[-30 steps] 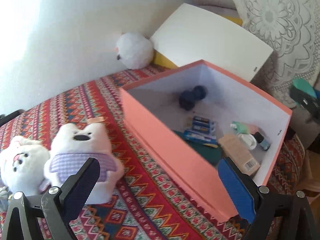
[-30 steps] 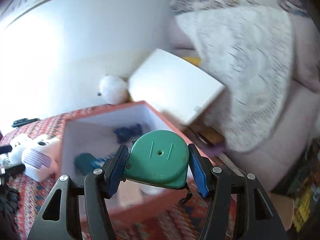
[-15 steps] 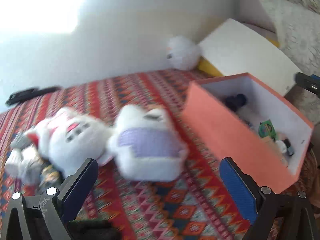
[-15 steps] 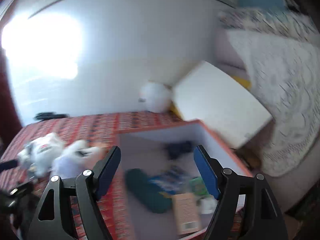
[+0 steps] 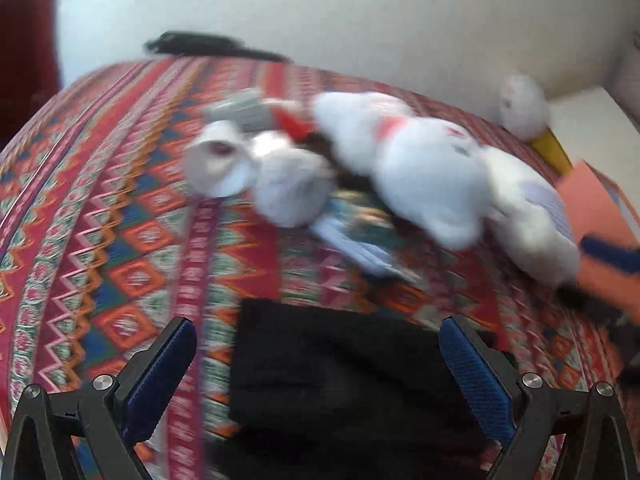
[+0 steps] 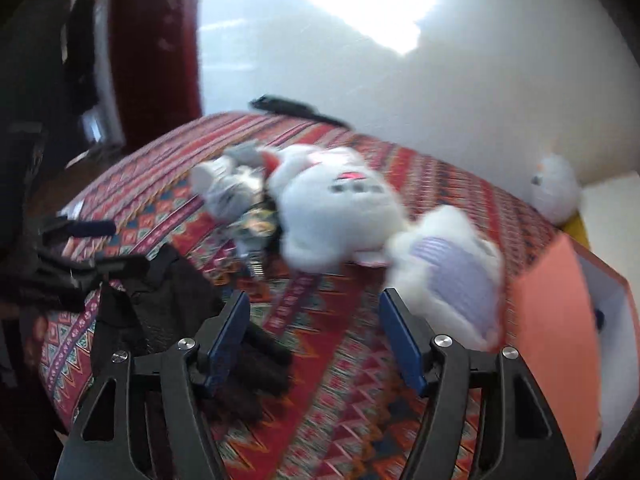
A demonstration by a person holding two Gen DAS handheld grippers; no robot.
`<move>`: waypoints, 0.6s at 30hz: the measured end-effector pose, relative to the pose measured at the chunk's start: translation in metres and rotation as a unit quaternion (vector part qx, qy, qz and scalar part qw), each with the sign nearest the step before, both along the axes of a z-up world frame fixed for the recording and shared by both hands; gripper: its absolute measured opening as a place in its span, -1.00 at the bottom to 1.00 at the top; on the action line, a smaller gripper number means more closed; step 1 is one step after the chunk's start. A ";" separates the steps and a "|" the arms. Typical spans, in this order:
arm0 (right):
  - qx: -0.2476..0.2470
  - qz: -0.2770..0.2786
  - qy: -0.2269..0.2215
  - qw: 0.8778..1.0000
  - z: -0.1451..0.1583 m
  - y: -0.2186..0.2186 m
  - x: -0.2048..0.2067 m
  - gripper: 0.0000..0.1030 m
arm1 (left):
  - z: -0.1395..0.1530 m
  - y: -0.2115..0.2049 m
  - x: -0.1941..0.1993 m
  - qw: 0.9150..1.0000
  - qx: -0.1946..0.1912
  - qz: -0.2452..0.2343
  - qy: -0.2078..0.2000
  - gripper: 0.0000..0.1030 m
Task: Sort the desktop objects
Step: 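Grasp the white twine ball with the left tool while the right tool grasps the white bulb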
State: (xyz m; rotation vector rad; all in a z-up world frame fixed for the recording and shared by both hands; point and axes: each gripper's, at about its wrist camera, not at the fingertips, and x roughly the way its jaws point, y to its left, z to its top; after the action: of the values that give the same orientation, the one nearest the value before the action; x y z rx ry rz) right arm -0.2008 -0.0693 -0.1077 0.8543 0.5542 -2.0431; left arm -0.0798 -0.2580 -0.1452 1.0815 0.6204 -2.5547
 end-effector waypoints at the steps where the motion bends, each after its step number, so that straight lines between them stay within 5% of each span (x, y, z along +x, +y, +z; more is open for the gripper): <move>1: 0.011 0.013 -0.006 1.000 -0.011 -0.018 0.002 0.27 | -0.002 -0.009 -0.001 1.000 0.004 0.002 0.005 0.95; 4: 0.038 0.036 -0.039 0.998 -0.043 -0.061 -0.003 -0.12 | -0.006 -0.025 -0.014 1.000 0.010 -0.006 0.019 0.95; 9: 0.069 0.026 -0.085 0.994 -0.091 -0.092 -0.031 -0.12 | -0.015 -0.029 -0.049 0.999 0.021 -0.032 0.025 0.95; 15: 0.015 0.024 -0.121 0.992 -0.104 -0.113 -0.059 -0.03 | -0.034 -0.044 -0.096 0.998 0.049 -0.026 0.016 0.95; 18: 0.011 0.041 -0.111 0.993 -0.108 -0.125 -0.057 -0.28 | -0.042 -0.055 -0.113 0.998 0.058 -0.013 0.014 0.95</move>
State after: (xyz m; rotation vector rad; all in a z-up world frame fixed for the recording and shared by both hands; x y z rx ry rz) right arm -0.2583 -0.1943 -0.2162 1.0391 0.4821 -1.8416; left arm -0.1925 -0.3131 -0.1871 1.0993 0.7756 -2.5880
